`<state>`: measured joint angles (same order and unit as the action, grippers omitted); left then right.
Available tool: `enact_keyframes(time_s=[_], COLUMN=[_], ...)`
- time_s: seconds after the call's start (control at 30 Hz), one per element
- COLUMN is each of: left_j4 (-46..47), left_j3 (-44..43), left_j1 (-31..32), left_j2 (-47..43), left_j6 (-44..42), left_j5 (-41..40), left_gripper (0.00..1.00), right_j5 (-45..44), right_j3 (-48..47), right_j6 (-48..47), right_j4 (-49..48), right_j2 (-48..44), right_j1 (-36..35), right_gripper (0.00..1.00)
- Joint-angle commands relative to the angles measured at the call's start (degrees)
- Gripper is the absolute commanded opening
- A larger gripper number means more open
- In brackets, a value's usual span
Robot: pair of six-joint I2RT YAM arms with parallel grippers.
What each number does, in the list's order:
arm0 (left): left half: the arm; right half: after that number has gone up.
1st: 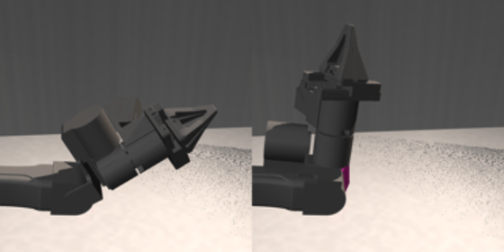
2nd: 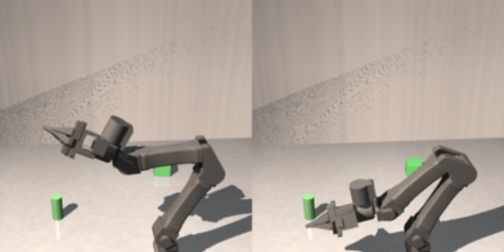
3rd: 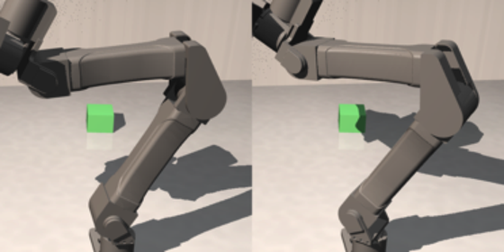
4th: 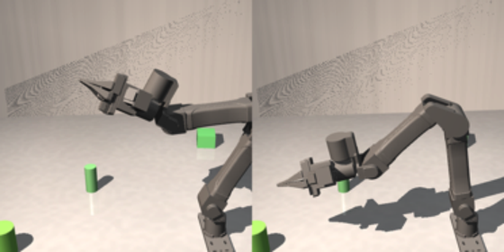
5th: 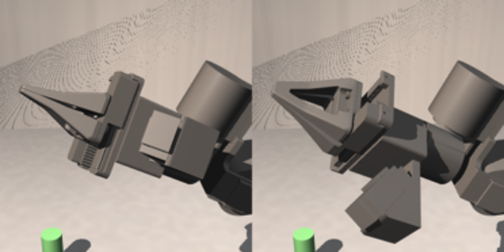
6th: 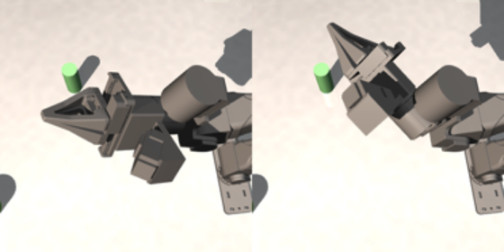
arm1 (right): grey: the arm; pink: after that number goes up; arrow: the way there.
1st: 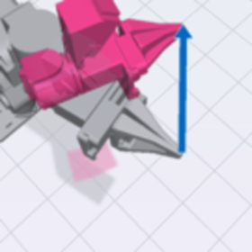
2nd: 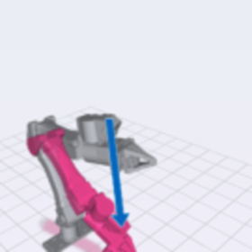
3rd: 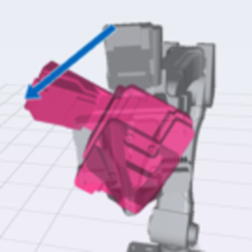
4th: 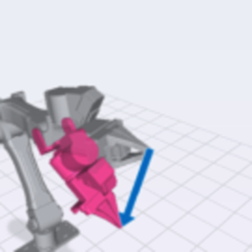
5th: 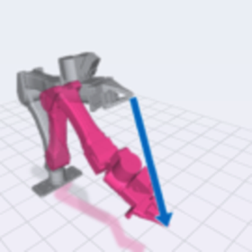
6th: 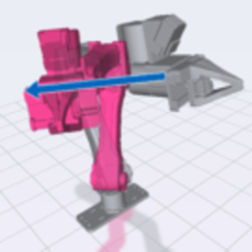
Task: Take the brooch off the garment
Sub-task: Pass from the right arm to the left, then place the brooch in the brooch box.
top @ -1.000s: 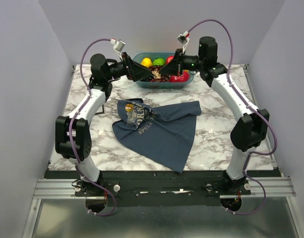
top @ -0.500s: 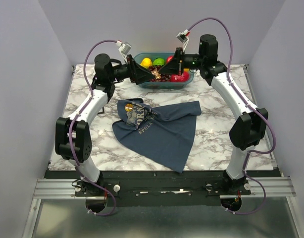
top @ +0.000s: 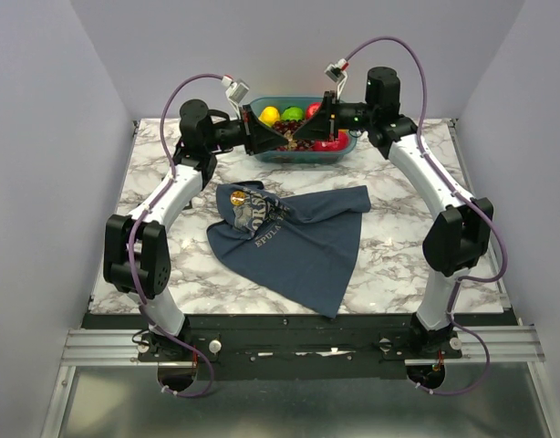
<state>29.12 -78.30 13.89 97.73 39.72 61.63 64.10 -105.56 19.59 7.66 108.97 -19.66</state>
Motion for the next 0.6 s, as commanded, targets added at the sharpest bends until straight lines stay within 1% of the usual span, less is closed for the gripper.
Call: enact_keyframes(time_s=[0.0, 0.03, 0.07, 0.1, 0.13, 0.17, 0.2, 0.23, 0.27, 0.3, 0.33, 0.37, 0.43, 0.47, 0.53, 0.57], left_j4=[-9.91, -14.05, -19.49, -32.16, -39.25, -46.54, -64.10, -73.15, -81.34, -93.17, -96.33, -98.10, -99.35, -98.65, -94.18, -91.99], left_j3=[-2.38, -2.90, -4.47, -5.53, -6.94, -10.17, -12.73, -15.54, -20.35, -21.79, -22.15, -20.07, -16.38, -12.18, -8.38, -5.14], left_j1=[-1.57, -2.54, -3.60, -5.00, -7.71, -9.39, -10.54, -11.94, -12.30, -12.48, -12.48, -12.57, -12.66, -12.66, -12.66, -12.66], left_j2=[-0.35, -1.13, -1.75, -2.37, -3.42, -4.04, -4.22, -3.52, -2.91, -2.46, -2.11, -2.28, -2.72, -2.81, -2.64, -2.55], left_j6=[-10.41, -14.02, -18.50, -24.46, -35.40, -43.60, -51.77, -69.08, -76.13, -81.42, -85.91, -89.35, -92.10, -92.89, -92.81, -92.29], left_j5=[2.53, 2.97, 3.06, 2.28, 1.66, 0.61, -1.40, -6.64, -10.43, -14.21, -23.65, -28.01, -36.71, -43.80, -50.17, -54.99], left_gripper=[0.00, 0.00, 0.00, 0.00, 0.00, 0.00, 0.00, 0.00, 0.00, 0.00, 0.00, 0.00, 0.00, 0.00, 0.00, 0.00], right_j5=[-0.63, -1.51, -2.39, -3.35, -4.93, -5.38, -5.82, -6.96, -7.58, -8.36, -10.20, -11.09, -12.23, -12.50, -12.59, -12.59], right_j3=[0.00, -0.61, -0.87, -1.05, -1.05, -1.05, -0.88, -0.70, -0.35, -0.09, 0.09, 1.31, 2.98, 3.69, 5.01, 5.19], right_j6=[-1.13, -1.40, -1.40, -1.23, -1.23, -1.40, -2.53, -3.41, -4.55, -7.52, -9.12, -10.35, -11.16, -11.07, -10.89, -10.81], right_j4=[1.12, 1.56, 1.74, 1.92, 1.92, 2.09, 2.70, 3.23, 4.11, 6.55, 7.80, 8.68, 9.21, 9.21, 9.21, 9.13], right_j2=[-1.74, -1.92, -2.18, -2.96, -3.32, -3.76, -4.89, -5.43, -5.95, -6.48, -7.44, -7.98, -9.03, -9.21, -9.47, -9.48], right_j1=[0.15, 0.41, 1.46, 2.16, 2.95, 4.53, 5.33, 6.03, 6.82, 7.09, 7.27, 7.27, 7.18, 7.27, 7.18, 7.18], right_gripper=[0.27, 0.37, 0.49, 0.53, 0.55, 0.59, 0.60, 0.61, 0.62, 0.62, 0.63, 0.63, 0.63, 0.65, 0.68, 0.69])
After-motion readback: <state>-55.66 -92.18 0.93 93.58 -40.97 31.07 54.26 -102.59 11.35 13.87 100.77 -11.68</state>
